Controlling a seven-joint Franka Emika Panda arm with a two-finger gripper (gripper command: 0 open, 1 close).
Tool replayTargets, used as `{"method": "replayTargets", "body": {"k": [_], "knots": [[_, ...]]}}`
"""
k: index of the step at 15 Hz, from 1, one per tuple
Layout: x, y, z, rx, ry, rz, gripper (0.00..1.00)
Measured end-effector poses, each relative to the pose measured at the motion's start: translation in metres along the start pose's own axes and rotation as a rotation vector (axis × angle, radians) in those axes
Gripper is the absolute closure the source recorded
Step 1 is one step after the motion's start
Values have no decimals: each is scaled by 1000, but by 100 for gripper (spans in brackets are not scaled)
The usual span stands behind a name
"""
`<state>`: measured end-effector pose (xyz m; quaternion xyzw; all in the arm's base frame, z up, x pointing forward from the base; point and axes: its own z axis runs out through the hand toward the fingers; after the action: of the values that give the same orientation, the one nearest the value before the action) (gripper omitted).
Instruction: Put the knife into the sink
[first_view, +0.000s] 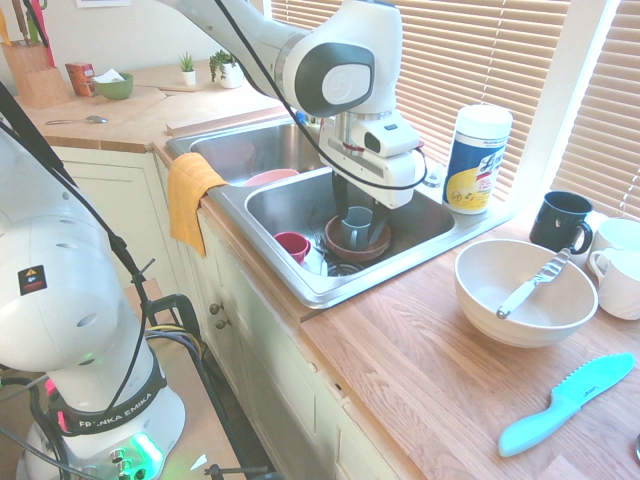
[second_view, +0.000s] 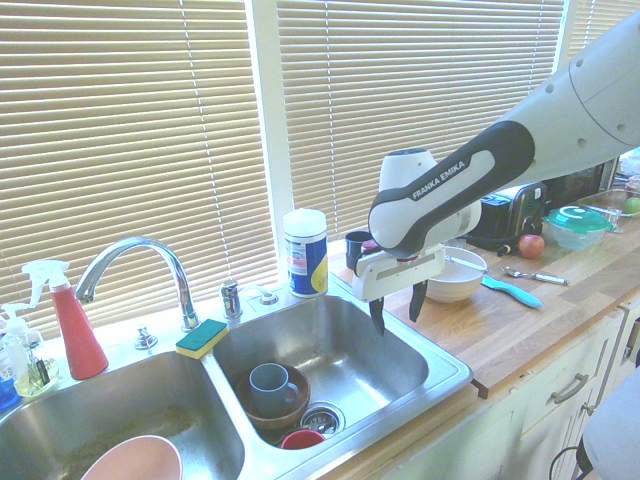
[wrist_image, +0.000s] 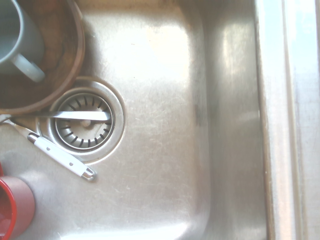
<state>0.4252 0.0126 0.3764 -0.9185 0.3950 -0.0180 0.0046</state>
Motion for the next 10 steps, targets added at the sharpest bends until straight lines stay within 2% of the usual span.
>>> {"method": "replayTargets", "body": {"k": [4,7,10], "knots": [[0,0,-8,14,8,10,0],[16,10,-46,46,29,32,0],[63,40,-88,60,46,74,0]]}}
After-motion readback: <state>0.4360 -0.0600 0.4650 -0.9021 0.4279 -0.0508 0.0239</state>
